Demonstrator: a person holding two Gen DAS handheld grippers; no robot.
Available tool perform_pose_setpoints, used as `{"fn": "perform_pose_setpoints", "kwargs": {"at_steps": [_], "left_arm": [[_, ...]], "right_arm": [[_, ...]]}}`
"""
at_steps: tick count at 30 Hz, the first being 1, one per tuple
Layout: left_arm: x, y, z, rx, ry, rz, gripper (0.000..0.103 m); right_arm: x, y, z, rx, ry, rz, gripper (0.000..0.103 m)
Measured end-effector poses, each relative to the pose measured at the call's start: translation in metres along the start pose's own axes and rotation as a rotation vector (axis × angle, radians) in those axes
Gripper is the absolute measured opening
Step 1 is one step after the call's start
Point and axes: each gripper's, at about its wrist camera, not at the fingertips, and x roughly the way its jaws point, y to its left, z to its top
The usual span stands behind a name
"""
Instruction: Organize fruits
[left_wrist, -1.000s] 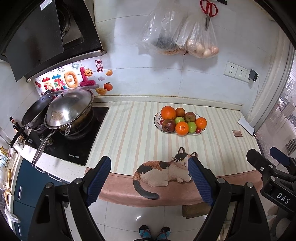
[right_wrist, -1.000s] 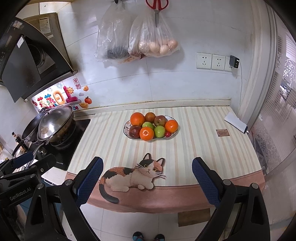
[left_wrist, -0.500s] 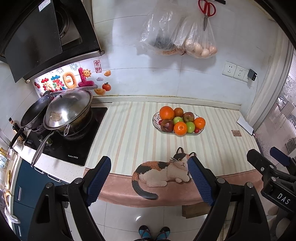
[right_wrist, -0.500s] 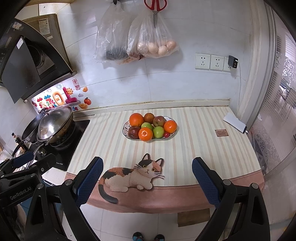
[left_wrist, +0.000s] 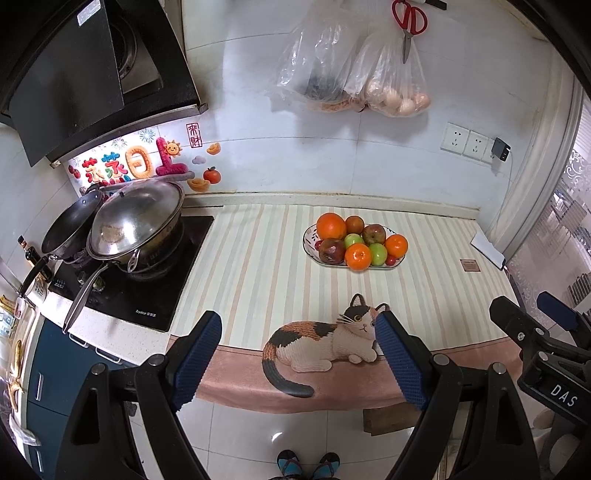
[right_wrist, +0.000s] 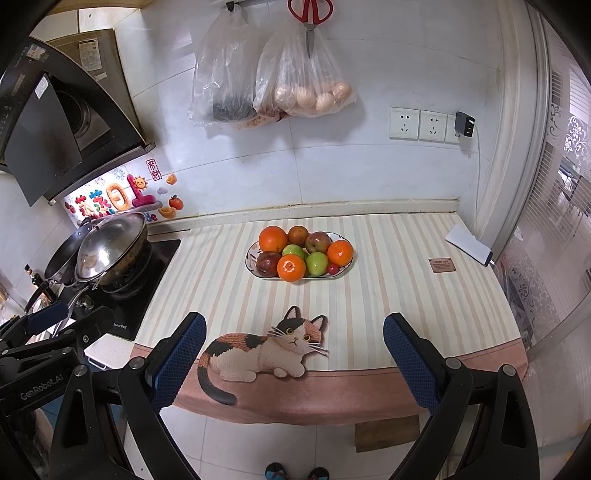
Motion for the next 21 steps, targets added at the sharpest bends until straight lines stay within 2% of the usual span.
{"fn": "perform_pose_setpoints", "kwargs": {"at_steps": [21], "left_arm": [[-0.007,-0.0043,-0.0005,-0.001,-0.018,0.002,0.085]], "right_arm": [[-0.0027,-0.0009,-0.0002,-0.003,-0.001,0.002,0.099]]}}
